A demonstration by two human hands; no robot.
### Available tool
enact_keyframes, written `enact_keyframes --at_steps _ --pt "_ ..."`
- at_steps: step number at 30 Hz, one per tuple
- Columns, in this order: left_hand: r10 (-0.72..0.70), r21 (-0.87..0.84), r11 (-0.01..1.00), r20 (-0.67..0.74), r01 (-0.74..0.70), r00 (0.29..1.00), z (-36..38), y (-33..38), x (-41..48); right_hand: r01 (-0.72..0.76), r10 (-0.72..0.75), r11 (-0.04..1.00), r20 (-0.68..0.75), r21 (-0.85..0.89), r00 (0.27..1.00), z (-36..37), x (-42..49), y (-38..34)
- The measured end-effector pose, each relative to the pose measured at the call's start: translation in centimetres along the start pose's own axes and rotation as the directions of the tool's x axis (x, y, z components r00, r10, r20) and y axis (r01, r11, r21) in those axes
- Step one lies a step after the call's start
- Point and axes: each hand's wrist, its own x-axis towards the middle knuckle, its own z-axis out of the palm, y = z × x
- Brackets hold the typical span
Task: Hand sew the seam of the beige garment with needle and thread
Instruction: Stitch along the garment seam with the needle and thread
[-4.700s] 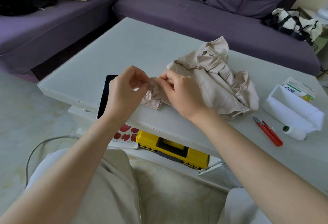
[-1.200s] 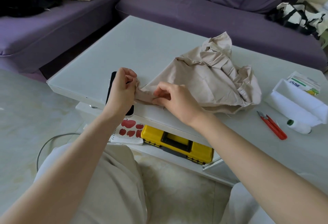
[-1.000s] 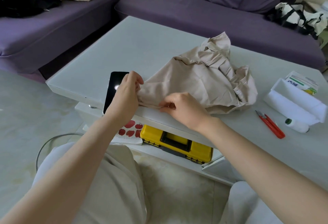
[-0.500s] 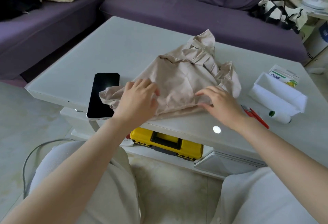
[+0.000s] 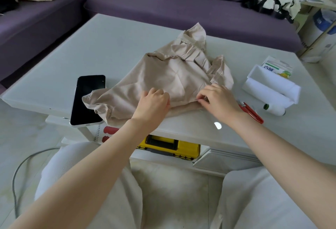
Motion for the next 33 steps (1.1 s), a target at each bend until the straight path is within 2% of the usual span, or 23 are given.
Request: enact_keyframes --at_steps 4,11,15,20,25,27,30,33 --pt "0.129 -0.059 0.989 -0.123 -0.137 0.984 -0.2 0.9 -0.4 0.106 -0.106 0.994 -0.001 -0.005 0.994 0.1 -0.2 0.4" --pt "0.229 -0.013 0.973 -0.072 -0.231 0.971 0.1 0.4 -1.0 0.146 -0.145 0.989 -0.075 0.004 0.987 0.1 -0.4 0.3" --pt "0.212 0.044 0.975 0.075 -0.216 0.974 0.3 0.2 -1.2 0.217 -0.218 0.976 -0.045 -0.014 0.975 -0.2 -1.2 0.8" --pt "0.193 0.078 0.976 0.132 -0.205 0.972 0.3 0.3 -1.1 0.26 -0.26 0.966 0.052 0.009 0.964 0.0 -1.7 1.4" --pt "0.182 0.092 0.976 0.165 -0.199 0.969 0.4 0.7 -1.1 0.121 -0.134 0.989 0.199 0.08 0.971 -0.6 -1.5 1.5" --pt "0.189 0.119 0.97 0.185 -0.213 0.964 0.5 0.8 -1.0 0.139 -0.154 0.987 0.211 0.087 0.965 -0.9 -1.5 1.7" --pt "0.182 0.14 0.967 0.207 -0.214 0.961 0.4 0.9 -1.0 0.221 -0.219 0.975 0.172 0.003 0.961 -1.1 -1.9 2.7" --pt "0.168 0.142 0.97 0.201 -0.199 0.965 0.3 1.0 -0.9 0.21 -0.192 0.974 0.182 -0.083 0.964 -1.1 -2.1 3.5"
